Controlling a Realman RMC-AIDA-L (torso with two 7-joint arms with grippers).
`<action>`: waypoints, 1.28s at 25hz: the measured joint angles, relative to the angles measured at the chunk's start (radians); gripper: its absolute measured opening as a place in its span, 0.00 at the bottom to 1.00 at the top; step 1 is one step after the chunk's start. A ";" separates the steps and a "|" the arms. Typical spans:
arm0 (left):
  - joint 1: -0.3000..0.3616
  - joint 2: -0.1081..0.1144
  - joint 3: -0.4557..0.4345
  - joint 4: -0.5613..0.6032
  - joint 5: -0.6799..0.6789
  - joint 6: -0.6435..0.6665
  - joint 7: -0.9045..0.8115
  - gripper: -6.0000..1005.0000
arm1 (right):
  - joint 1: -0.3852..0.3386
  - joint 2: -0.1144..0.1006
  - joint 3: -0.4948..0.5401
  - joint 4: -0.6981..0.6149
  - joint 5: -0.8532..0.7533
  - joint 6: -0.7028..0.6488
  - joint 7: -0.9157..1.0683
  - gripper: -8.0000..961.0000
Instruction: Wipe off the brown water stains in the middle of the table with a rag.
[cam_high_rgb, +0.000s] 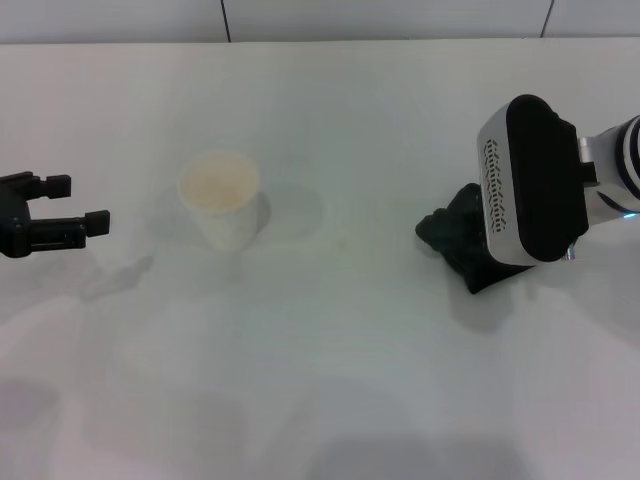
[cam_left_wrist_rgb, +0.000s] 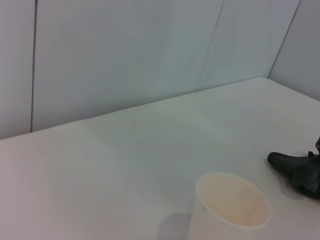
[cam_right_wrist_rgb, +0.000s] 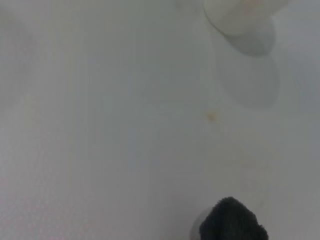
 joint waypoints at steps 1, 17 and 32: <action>-0.001 0.000 0.000 0.000 0.000 0.000 0.000 0.89 | 0.000 0.000 0.002 -0.001 0.006 -0.001 0.001 0.12; 0.000 0.002 0.000 0.000 0.000 0.000 0.000 0.89 | -0.009 0.002 0.047 -0.018 0.046 0.017 0.053 0.38; 0.003 0.003 0.000 0.000 0.000 0.000 -0.002 0.89 | -0.024 -0.001 0.164 -0.078 0.180 -0.103 0.044 0.86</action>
